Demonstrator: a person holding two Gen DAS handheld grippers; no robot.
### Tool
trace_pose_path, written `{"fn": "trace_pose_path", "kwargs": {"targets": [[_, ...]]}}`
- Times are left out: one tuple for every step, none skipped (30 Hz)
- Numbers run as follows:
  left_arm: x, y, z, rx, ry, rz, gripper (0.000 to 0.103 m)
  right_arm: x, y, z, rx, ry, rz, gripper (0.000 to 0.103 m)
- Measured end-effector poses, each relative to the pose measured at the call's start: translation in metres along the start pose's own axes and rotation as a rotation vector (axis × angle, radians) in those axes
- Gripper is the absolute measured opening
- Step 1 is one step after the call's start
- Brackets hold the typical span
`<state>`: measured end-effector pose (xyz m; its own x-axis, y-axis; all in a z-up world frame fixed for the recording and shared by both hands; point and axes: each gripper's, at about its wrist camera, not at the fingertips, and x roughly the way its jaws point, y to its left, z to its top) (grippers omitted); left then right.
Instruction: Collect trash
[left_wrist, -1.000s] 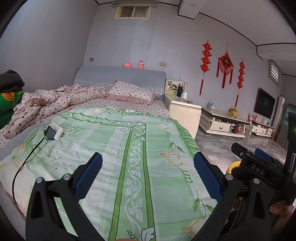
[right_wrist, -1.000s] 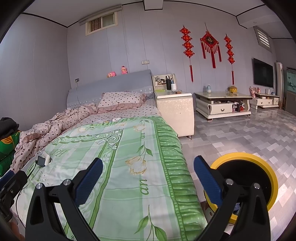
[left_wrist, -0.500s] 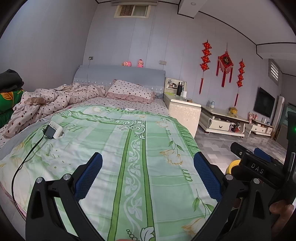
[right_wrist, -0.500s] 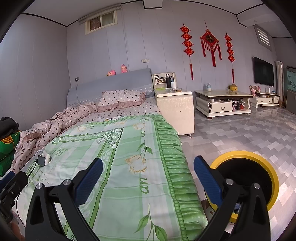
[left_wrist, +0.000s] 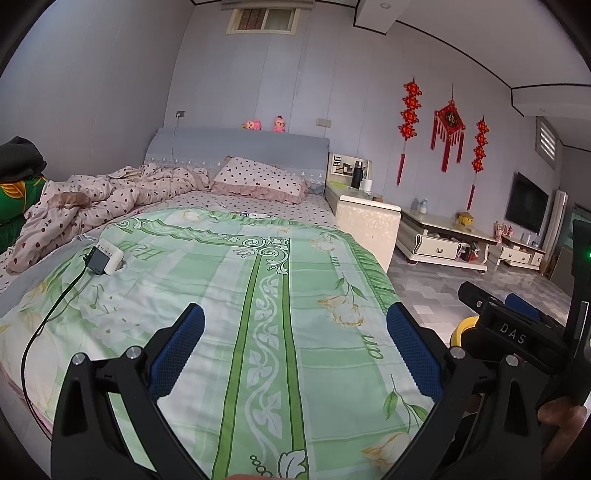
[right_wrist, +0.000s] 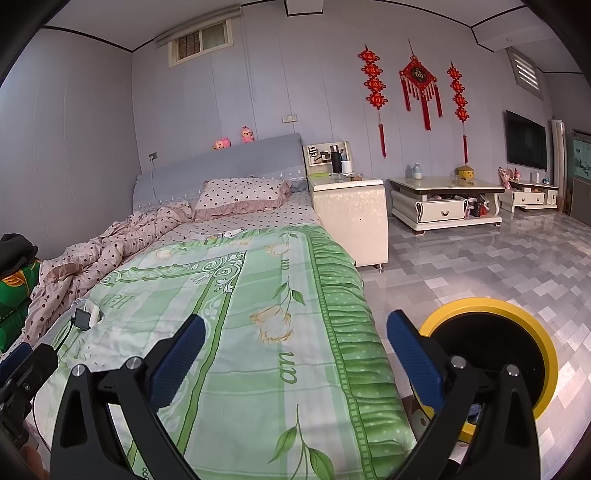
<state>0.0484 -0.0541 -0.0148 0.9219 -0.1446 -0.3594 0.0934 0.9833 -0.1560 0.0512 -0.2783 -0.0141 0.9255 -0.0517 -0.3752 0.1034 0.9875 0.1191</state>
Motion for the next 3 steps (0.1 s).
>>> {"fn": "trace_pose_path", "kwargs": {"targets": [[0.0001, 0.0006, 0.0003, -0.001, 0.002, 0.0, 0.095, -0.0004, 0.0003, -0.0004, 0.0, 0.001, 0.0, 0.095], [0.0003, 0.001, 0.0004, -0.003, 0.002, -0.001, 0.095, -0.0008, 0.0006, -0.0009, 0.0, 0.001, 0.0, 0.095], [0.0004, 0.0009, 0.0005, -0.002, 0.002, -0.002, 0.095, 0.0, 0.0, 0.0003, 0.0, 0.0, 0.0, 0.095]]}}
